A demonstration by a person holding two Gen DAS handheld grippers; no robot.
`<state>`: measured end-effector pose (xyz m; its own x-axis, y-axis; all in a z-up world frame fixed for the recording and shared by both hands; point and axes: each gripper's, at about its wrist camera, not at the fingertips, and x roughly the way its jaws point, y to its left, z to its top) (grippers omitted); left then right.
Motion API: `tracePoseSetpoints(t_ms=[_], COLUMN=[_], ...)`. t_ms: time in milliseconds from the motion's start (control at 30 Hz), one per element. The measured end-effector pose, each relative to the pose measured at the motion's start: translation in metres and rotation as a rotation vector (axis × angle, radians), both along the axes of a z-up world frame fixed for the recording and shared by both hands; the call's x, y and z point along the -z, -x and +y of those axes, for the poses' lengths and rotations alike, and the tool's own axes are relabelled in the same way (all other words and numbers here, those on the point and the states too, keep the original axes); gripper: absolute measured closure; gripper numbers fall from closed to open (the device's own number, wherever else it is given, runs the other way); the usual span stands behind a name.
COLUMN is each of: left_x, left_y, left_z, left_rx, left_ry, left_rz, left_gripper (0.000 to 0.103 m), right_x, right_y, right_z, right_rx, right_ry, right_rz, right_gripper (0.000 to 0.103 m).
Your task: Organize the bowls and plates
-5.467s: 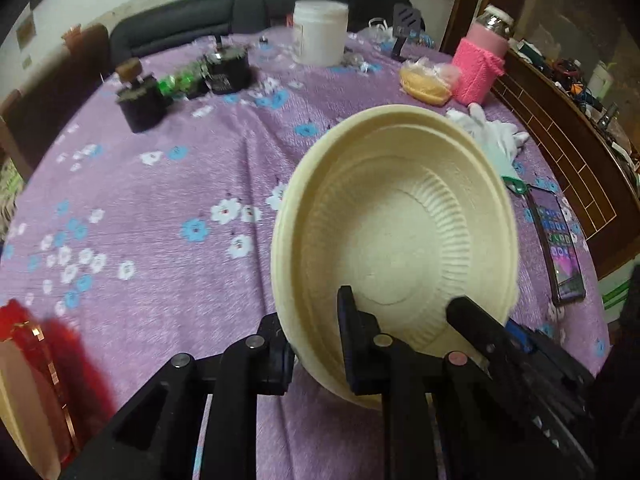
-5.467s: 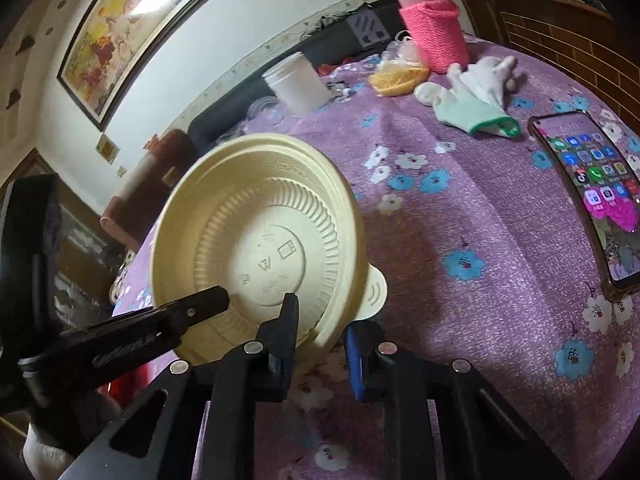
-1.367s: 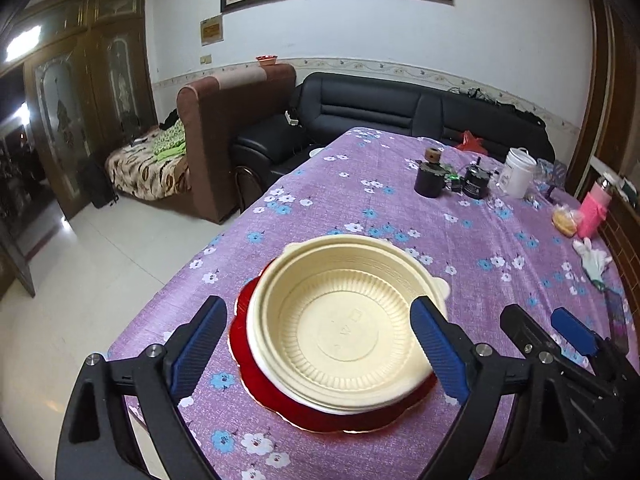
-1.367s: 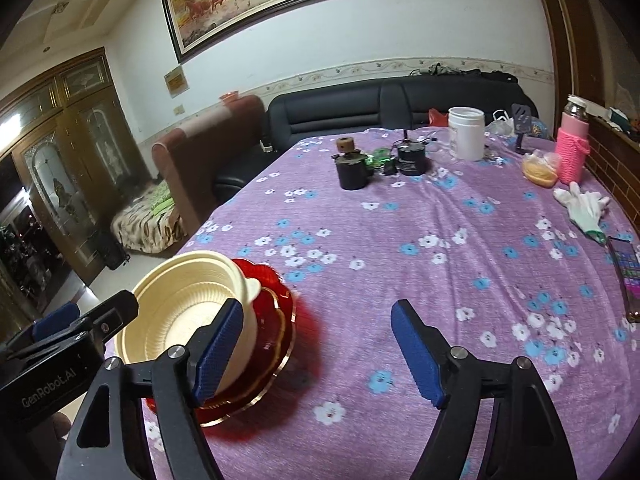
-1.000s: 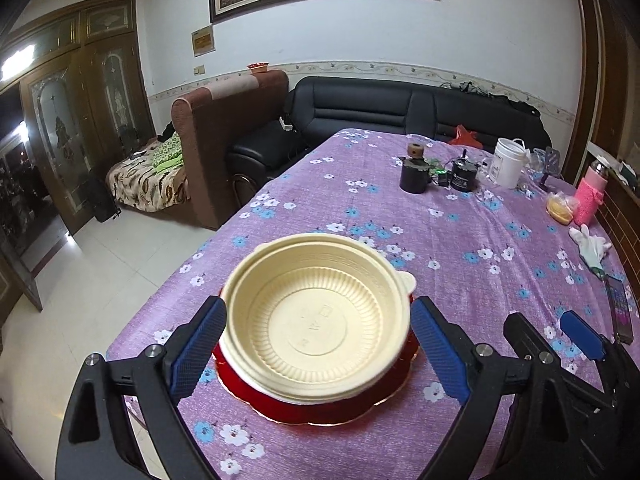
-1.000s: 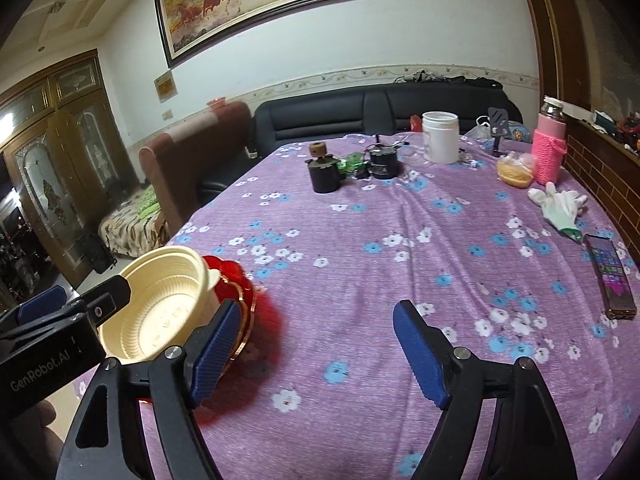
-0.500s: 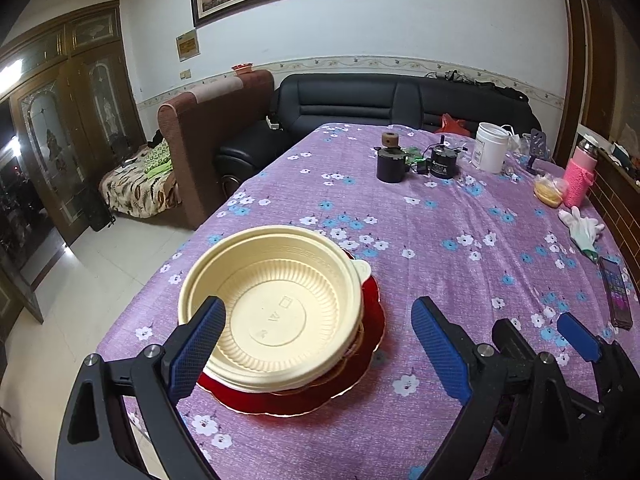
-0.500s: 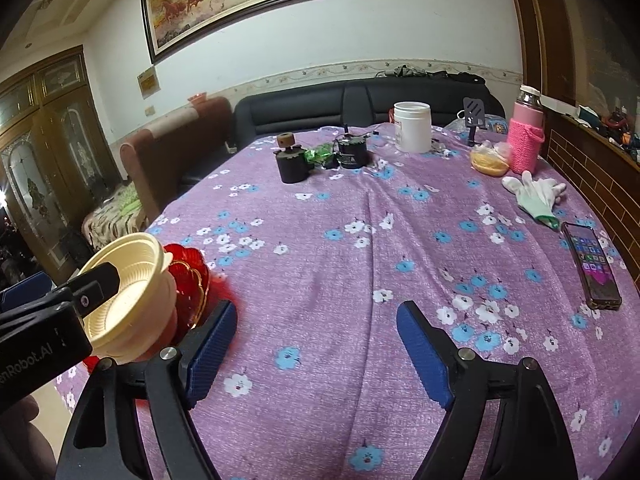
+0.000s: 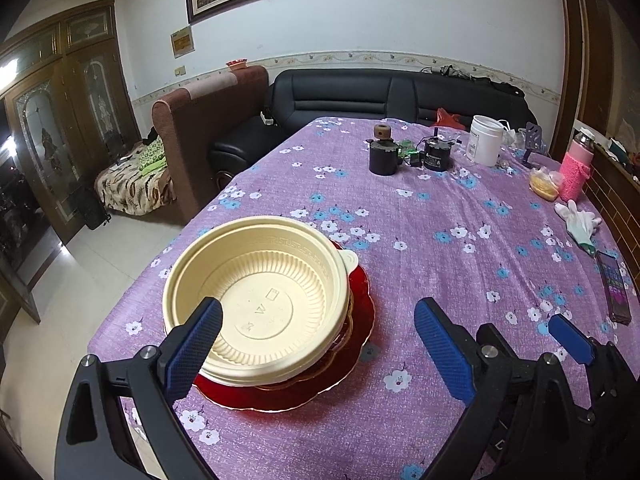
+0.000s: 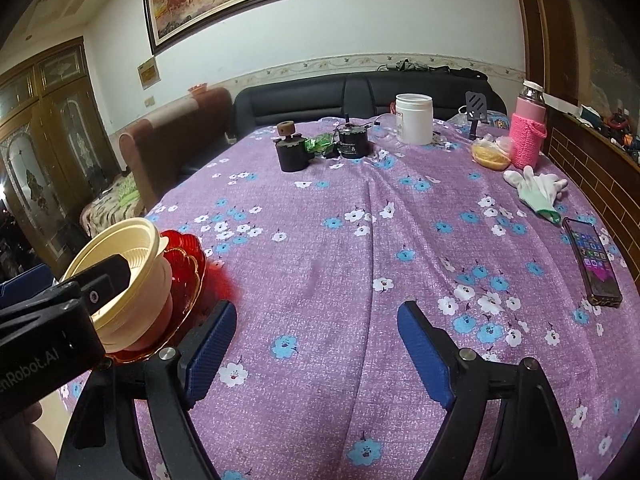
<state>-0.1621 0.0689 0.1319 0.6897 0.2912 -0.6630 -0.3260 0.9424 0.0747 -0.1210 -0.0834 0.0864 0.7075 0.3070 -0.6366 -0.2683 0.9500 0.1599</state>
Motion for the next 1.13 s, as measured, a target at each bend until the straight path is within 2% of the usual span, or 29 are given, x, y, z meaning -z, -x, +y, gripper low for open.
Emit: tracePoseSetpoints(t_ms=[433, 500, 567, 600, 700, 833, 1000, 1133], left_x=[0.007, 0.003, -0.008, -0.014, -0.024, -0.024, -0.019, -0.015], left_y=[-0.002, 0.002, 0.013, 0.018, 0.032, 0.029, 0.028, 0.020], left_z=[0.006, 0.006, 0.006, 0.005, 0.005, 0.017, 0.036, 0.029], left_rx=[0.007, -0.019, -0.071, -0.090, -0.076, -0.076, -0.145, -0.133], left_ry=[0.029, 0.008, -0.043, -0.068, -0.084, -0.033, 0.021, 0.040], left_rz=[0.013, -0.027, -0.101, -0.143, -0.216, -0.199, -0.166, -0.126], left_gripper=[0.007, 0.007, 0.006, 0.002, 0.000, 0.000, 0.000, 0.000], right_x=[0.004, 0.004, 0.005, 0.005, 0.004, 0.002, 0.001, 0.002], right_y=[0.000, 0.000, 0.000, 0.000, 0.001, 0.002, 0.002, -0.001], right_z=[0.010, 0.011, 0.012, 0.012, 0.016, 0.021, 0.028, 0.028], right_rx=[-0.010, -0.012, -0.017, -0.019, -0.026, -0.045, -0.074, -0.082], right_ry=[0.027, 0.029, 0.034, 0.037, 0.048, 0.051, 0.055, 0.049], right_rz=[0.017, 0.017, 0.015, 0.012, 0.003, 0.002, 0.000, 0.014], right_gripper=[0.016, 0.016, 0.016, 0.016, 0.016, 0.016, 0.016, 0.016])
